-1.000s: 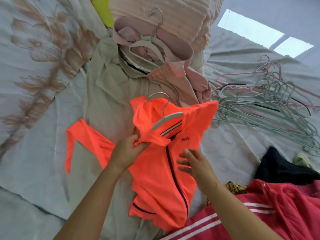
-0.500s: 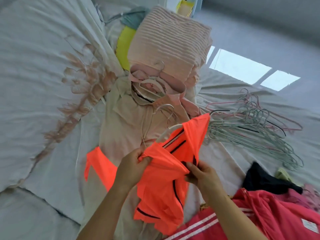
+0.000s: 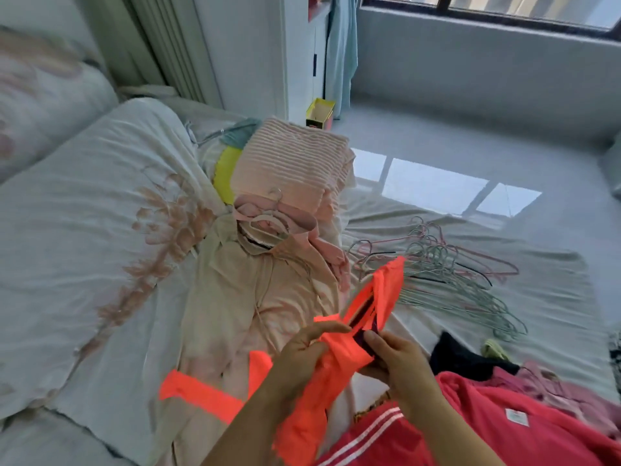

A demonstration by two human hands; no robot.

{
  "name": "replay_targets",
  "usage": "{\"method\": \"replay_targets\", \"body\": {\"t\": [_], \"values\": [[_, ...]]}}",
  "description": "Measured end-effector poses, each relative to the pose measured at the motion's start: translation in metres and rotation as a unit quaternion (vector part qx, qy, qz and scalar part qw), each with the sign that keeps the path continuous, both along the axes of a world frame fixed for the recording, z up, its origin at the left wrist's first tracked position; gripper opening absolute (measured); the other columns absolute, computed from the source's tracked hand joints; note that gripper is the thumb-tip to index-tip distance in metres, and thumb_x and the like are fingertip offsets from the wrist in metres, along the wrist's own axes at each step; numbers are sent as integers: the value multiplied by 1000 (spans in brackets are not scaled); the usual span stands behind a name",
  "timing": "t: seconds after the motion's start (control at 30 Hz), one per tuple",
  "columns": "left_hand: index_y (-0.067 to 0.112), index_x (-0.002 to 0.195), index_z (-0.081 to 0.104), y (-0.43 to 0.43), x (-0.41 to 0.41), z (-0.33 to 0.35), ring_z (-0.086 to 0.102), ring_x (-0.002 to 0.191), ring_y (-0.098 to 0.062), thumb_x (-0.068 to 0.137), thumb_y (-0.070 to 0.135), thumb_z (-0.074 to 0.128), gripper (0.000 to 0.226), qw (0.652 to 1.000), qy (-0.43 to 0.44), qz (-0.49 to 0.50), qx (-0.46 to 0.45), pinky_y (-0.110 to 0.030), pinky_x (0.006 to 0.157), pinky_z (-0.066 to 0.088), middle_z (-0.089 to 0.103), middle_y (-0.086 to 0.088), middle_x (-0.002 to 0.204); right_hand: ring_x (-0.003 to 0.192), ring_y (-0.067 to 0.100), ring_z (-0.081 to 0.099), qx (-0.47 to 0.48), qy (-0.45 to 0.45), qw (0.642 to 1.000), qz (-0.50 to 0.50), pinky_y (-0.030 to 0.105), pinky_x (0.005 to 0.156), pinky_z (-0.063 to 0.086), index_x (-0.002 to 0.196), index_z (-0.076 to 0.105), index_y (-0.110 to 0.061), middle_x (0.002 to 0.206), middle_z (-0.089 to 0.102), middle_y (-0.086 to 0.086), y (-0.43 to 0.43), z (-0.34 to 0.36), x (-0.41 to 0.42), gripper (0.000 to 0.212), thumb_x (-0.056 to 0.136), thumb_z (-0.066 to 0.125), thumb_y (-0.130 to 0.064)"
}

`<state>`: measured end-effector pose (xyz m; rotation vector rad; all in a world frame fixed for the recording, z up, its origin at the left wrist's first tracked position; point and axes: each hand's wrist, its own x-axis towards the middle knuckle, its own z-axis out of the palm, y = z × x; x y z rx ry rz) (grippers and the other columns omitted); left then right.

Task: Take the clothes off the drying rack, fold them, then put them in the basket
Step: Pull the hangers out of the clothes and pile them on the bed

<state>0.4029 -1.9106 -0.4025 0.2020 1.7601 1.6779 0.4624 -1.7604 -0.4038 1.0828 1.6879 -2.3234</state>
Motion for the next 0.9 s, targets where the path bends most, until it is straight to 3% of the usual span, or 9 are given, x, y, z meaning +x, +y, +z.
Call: {"method": "replay_targets", "body": {"t": [0.07,0.17,0.27,0.37,0.47,0.57,0.63,0.8,0.9], "values": [[27,85,70,14,13,19,45,59,-1,72,31,62,16,1000,20,-13,2,-15,57,37,56,6,71,76,27,63,-17,32,999,17,34,68,59,85,70,0,84,63,23,8,12,14,43,65,73,-38],[22,79,54,42,34,37,49,71,-5,47,63,66,54,994,90,7,-62,-15,64,40,57,1,82,79,26,62,-29,82,994,71,28,69,58,88,62,7,88,59,25,19,35,33,17,91,53,-6],[21,69,37,71,53,47,36,61,0,45,73,53,60,956,239,5,-170,-14,59,34,40,7,74,74,20,63,-53,103,990,78,26,68,57,81,59,8,80,61,20,34,53,57,20,93,43,5],[23,67,31,91,72,48,35,60,-2,57,74,41,53,931,310,-19,-190,-17,60,32,34,7,70,72,12,62,-115,98,986,73,24,71,52,84,69,-5,78,68,6,53,61,84,21,91,50,-4],[24,69,34,106,87,47,34,60,-4,65,69,40,46,933,316,-44,-167,-23,61,33,35,9,67,56,10,59,-174,93,980,19,20,56,50,79,67,-3,61,64,4,65,63,103,27,92,45,4],[29,77,43,121,100,52,43,54,-2,85,46,51,20,938,310,-66,-138,-19,55,37,44,7,61,46,10,60,-247,76,965,-37,19,49,51,77,60,0,55,62,6,64,63,112,27,93,40,5],[33,75,47,128,105,55,48,52,0,95,30,50,20,936,320,-59,-133,-20,56,39,50,7,57,45,11,60,-273,84,956,-65,18,47,51,77,59,-1,54,62,7,62,63,115,25,94,41,3],[23,78,50,134,104,64,53,67,-13,79,65,41,43,897,396,-89,-178,-33,65,42,52,6,65,41,9,59,-207,104,966,-113,17,42,47,78,59,-2,51,63,3,66,74,110,22,95,44,-2],[11,82,56,136,94,71,56,69,-22,81,53,35,47,890,418,-74,-166,-30,62,35,53,3,63,36,4,48,-105,87,987,-79,16,40,39,72,57,-5,44,55,-2,67,80,108,22,93,50,-5]]}}
